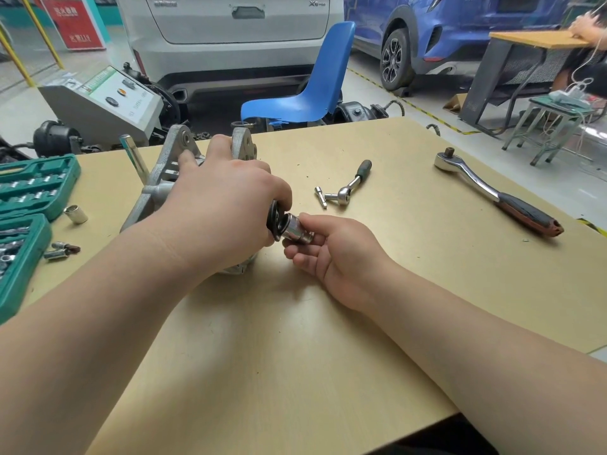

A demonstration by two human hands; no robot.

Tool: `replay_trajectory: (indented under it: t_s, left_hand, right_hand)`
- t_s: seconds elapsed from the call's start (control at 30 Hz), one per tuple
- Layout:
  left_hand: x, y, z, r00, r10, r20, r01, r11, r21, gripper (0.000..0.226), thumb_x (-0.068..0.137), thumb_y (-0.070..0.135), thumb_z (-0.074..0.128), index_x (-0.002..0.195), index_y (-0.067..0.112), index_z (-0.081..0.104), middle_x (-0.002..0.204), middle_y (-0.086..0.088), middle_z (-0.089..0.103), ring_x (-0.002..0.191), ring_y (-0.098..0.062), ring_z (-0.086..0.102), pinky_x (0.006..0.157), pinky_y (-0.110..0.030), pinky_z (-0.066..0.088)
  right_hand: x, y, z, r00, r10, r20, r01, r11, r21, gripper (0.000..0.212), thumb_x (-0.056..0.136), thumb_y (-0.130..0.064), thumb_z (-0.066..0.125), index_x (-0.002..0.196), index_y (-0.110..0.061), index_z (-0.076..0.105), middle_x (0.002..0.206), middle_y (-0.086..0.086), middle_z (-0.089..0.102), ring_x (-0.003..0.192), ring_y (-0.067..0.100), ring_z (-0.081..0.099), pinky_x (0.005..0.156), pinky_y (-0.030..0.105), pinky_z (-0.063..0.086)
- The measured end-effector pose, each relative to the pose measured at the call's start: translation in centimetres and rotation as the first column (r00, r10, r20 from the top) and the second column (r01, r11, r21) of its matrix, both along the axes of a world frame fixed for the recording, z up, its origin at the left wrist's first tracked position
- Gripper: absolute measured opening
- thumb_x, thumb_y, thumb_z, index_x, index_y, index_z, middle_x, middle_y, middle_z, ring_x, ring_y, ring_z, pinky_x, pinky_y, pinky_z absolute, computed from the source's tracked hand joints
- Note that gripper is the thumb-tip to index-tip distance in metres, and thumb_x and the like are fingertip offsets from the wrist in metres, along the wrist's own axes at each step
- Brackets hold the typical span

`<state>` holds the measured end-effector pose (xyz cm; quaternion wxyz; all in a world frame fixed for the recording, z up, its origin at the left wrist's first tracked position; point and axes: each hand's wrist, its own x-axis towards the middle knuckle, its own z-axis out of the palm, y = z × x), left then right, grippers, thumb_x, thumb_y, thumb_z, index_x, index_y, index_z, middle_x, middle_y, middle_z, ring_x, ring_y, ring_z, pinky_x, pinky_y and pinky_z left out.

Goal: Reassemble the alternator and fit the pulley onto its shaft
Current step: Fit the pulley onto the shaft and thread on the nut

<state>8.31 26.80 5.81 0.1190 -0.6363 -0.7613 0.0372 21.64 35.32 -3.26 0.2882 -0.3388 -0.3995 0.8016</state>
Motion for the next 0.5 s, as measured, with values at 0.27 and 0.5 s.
replay_trajectory:
  t_s: [0.27, 0.5]
  left_hand:
    - [-0.05, 0.09, -0.07, 0.999, 0.021, 0.045, -0.022, 0.999, 0.024, 0.057, 0.095, 0.048, 0.076, 0.143, 0.050, 0.045, 0.141, 0.014, 0.062, 0.138, -0.031, 0.030, 0.113, -0.062, 0.038]
    - [-0.20, 0.29, -0.09, 0.999, 0.041, 0.021, -0.042, 0.999, 0.005, 0.044, 0.095, 0.049, 0.077, 0.134, 0.035, 0.061, 0.129, 0.007, 0.067, 0.133, -0.031, 0.033, 0.111, -0.060, 0.040]
  right_hand:
    - [0.27, 0.19, -0.51, 1.000, -0.014, -0.027, 0.017, 0.991, 0.134, 0.022, 0.098, -0.011, 0.070, 0.113, 0.006, 0.068, 0.091, 0.017, 0.075, 0.068, 0.022, 0.070, 0.057, 0.025, 0.054]
    - [0.67, 0.30, -0.86, 0.994, -0.097, -0.055, 0.111, 0.924, 0.366, 0.038, 0.075, -0.005, 0.085, 0.111, -0.004, 0.073, 0.101, 0.019, 0.078, 0.078, 0.030, 0.077, 0.071, 0.032, 0.060]
